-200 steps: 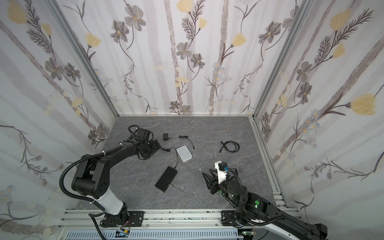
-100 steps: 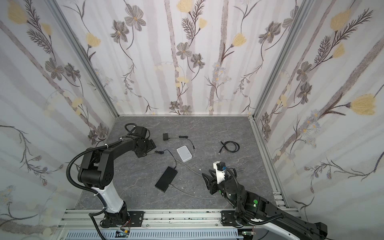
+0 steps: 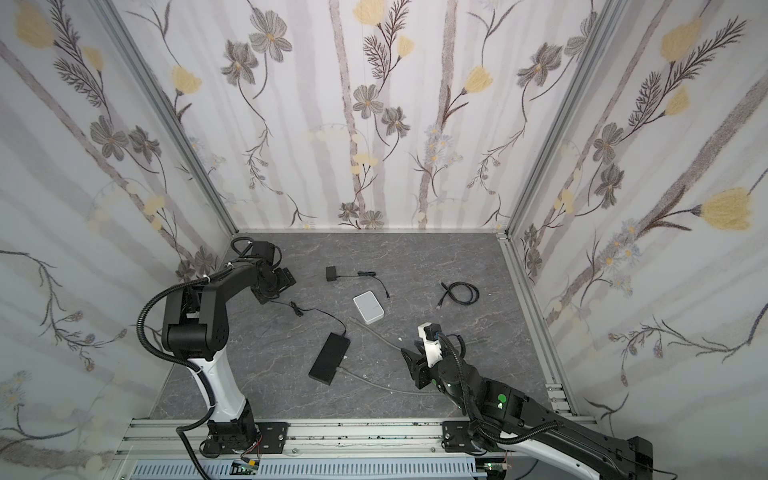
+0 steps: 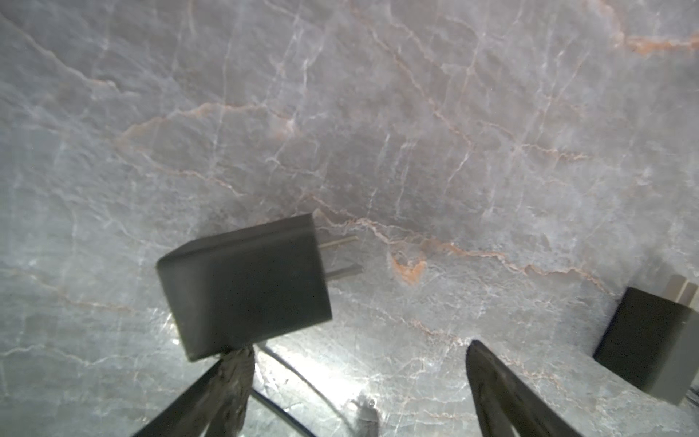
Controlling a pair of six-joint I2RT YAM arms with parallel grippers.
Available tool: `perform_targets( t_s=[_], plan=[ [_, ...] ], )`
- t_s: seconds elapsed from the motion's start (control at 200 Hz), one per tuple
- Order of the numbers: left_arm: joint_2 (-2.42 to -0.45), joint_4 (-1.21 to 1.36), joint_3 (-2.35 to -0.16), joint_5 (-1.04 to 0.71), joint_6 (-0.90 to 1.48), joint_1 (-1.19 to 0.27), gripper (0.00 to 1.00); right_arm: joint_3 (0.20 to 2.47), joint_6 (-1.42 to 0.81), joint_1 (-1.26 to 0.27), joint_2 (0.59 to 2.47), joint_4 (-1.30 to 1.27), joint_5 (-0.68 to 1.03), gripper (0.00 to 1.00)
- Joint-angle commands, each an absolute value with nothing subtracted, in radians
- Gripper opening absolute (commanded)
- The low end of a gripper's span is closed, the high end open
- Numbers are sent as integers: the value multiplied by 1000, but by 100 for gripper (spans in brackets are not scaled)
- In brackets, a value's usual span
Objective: Insert the plug into the switch port
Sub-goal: 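Open the right gripper and withdraw it from the plugged-in cable while the left moves away, then lower the right gripper onto the free grey plug end beside the white router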
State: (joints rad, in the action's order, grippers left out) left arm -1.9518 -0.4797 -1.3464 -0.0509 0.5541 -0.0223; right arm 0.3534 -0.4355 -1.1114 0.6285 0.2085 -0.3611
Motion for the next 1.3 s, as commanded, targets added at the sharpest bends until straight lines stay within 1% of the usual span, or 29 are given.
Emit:
perform_targets(
  t_s=[0.0,0.165,0.255,0.335,0.39,0.41,0.445,0.53,0.585,0.715,0.849,1.084,1.294],
  plan=[
    [-1936,-500,-1359,-81,545,-20,89,372,-416,-1111,700,163,-312,47],
    [-1799,-470,-1301,-168,553,-61,93,432,-354,-1078,895,131,-227,49],
    [-1700,-453,-1251,-272,542,-91,95,485,-295,-991,1029,110,-75,49],
    [-1613,-428,-1203,-428,512,-101,95,554,-228,-922,1170,110,55,48],
    [-1551,-419,-1171,-509,490,-101,95,609,-177,-898,1270,119,94,48],
    [-1531,-423,-1164,-529,478,-101,99,629,-158,-894,1307,122,102,48],
    [-1495,-436,-1155,-548,455,-101,100,664,-127,-889,1371,130,113,48],
    [-1405,-467,-1130,-566,388,-101,100,739,-70,-883,1518,143,136,47],
    [-1337,-466,-1105,-579,357,-101,100,825,-49,-880,1615,165,134,47],
    [-1176,-397,-1007,-588,315,-101,100,965,-19,-853,1795,221,144,47],
    [-1107,-352,-974,-608,344,-101,100,1120,29,-836,1941,301,179,45],
    [-1103,-384,-987,-601,345,-92,100,1329,47,-779,2094,376,255,41],
    [-1079,-375,-979,-607,354,-66,100,1406,62,-759,2158,432,219,41]
  ],
)
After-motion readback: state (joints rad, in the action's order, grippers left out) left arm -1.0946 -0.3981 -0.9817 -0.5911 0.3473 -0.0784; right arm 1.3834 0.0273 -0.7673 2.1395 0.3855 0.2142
